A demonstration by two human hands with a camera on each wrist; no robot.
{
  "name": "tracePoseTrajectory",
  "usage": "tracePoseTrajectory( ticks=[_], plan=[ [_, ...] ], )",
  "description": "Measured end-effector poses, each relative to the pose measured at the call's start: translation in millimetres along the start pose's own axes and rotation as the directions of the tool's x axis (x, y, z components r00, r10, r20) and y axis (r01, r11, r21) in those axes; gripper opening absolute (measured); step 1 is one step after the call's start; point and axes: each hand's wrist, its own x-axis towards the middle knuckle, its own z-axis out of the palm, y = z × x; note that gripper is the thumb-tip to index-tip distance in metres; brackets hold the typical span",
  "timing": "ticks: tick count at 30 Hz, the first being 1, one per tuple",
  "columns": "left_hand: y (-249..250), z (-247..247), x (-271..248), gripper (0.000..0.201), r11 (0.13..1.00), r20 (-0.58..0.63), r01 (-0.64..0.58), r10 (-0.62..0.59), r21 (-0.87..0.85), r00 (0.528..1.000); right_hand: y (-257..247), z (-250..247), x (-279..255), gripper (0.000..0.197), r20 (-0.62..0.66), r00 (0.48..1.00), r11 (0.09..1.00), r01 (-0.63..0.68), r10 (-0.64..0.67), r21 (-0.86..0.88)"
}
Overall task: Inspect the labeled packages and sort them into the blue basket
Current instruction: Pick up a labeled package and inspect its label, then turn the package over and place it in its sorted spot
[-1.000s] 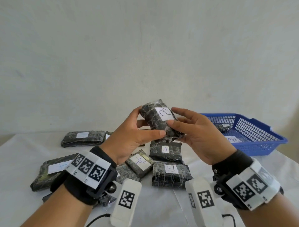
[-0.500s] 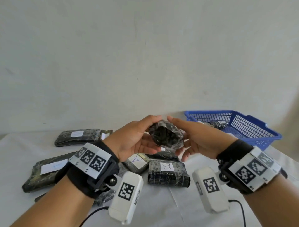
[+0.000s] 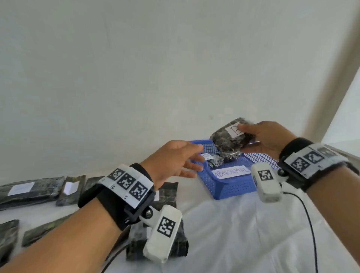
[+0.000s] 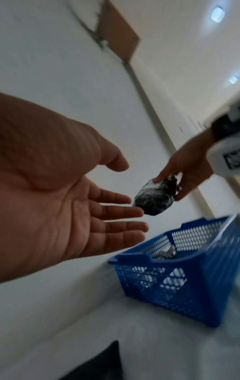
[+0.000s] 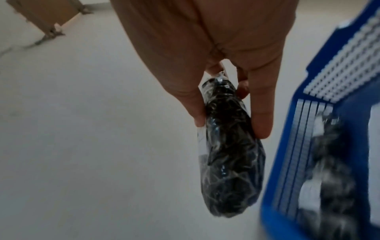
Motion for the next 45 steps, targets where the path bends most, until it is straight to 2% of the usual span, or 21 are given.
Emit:
tracePoseTrajectory(
  ticks=[2, 3, 5, 6, 8, 11, 13, 16, 19, 22, 25, 28, 31, 33, 35, 37, 39, 45],
  plan=[
    [-7, 8, 34, 0.032, 0.947, 0.02, -0.069, 0.066, 0.313, 0.998, 6, -13, 36, 0.03, -0.081, 0.995, 0.987, -0.071, 0.06, -0.143],
    [-11, 10, 52, 0.032, 0.873, 0.036, -0.108, 0.103, 0.477, 0.994, 8, -15, 50, 0.028, -0.094, 0.991, 0.972, -0.116, 0.099, -0.206],
    [-15, 13, 82, 0.042, 0.681, 0.091, -0.134, 0.099, 0.72, 0.991, 15, -15, 73, 0.028, -0.097, 0.983, 0.901, -0.182, 0.156, -0.395],
    [-16, 14, 95, 0.052, 0.595, 0.115, -0.134, 0.07, 0.793, 0.991, 18, -13, 82, 0.03, -0.091, 0.981, 0.842, -0.192, 0.169, -0.505],
    [-21, 14, 116, 0.069, 0.476, 0.152, -0.13, -0.008, 0.87, 0.988, 24, -2, 94, 0.031, -0.045, 0.979, 0.735, -0.179, 0.199, -0.654],
    [-32, 12, 134, 0.078, 0.384, 0.174, -0.136, -0.067, 0.913, 0.982, 34, 15, 108, 0.034, 0.063, 0.961, 0.467, -0.074, 0.27, -0.881],
    [-38, 9, 139, 0.076, 0.371, 0.177, -0.145, -0.052, 0.917, 0.983, 43, 27, 114, 0.039, 0.087, 0.952, 0.319, -0.012, 0.295, -0.948],
    [-42, 5, 139, 0.072, 0.399, 0.188, -0.17, -0.006, 0.901, 0.982, 53, 39, 120, 0.049, 0.108, 0.945, 0.254, 0.028, 0.307, -0.967],
    [-45, 3, 138, 0.072, 0.427, 0.197, -0.175, -0.006, 0.887, 0.98, 56, 41, 119, 0.042, 0.129, 0.92, 0.17, 0.07, 0.37, -0.983],
    [-43, 3, 138, 0.072, 0.397, 0.202, -0.18, -0.013, 0.9, 0.979, 49, 45, 109, 0.048, 0.164, 0.909, 0.162, 0.108, 0.383, -0.981],
    [-41, 2, 139, 0.073, 0.378, 0.208, -0.179, -0.038, 0.909, 0.977, 31, 55, 95, 0.054, 0.187, 0.908, 0.029, 0.19, 0.376, -0.981],
    [-37, -1, 131, 0.076, 0.398, 0.208, -0.17, -0.053, 0.901, 0.977, 10, 66, 79, 0.049, 0.241, 0.91, 0.034, 0.244, 0.338, -0.969],
    [-28, -19, 109, 0.071, 0.414, 0.147, -0.127, -0.018, 0.901, 0.989, -6, 80, 56, 0.041, 0.297, 0.939, 0.047, 0.293, 0.174, -0.955],
    [-24, -41, 88, 0.065, 0.418, 0.087, -0.063, -0.038, 0.906, 0.995, -9, 99, 37, 0.043, 0.361, 0.93, 0.14, 0.35, 0.069, -0.926],
    [-23, -67, 64, 0.057, 0.407, 0.021, 0.01, -0.071, 0.913, 0.997, -10, 125, 11, 0.044, 0.461, 0.887, 0.202, 0.447, 0.025, -0.872],
    [-26, -89, 39, 0.051, 0.394, -0.039, 0.069, -0.083, 0.917, 0.996, -4, 153, -17, 0.052, 0.558, 0.827, 0.17, 0.543, 0.062, -0.823],
    [-28, -106, 11, 0.048, 0.381, -0.086, 0.113, -0.088, 0.917, 0.992, 12, 183, -35, 0.058, 0.597, 0.791, 0.14, 0.581, 0.135, -0.802],
    [-41, -139, -50, 0.04, 0.461, -0.169, 0.183, -0.072, 0.869, 0.983, 59, 232, -32, 0.11, 0.503, 0.768, -0.007, 0.55, 0.398, -0.835]
  ],
)
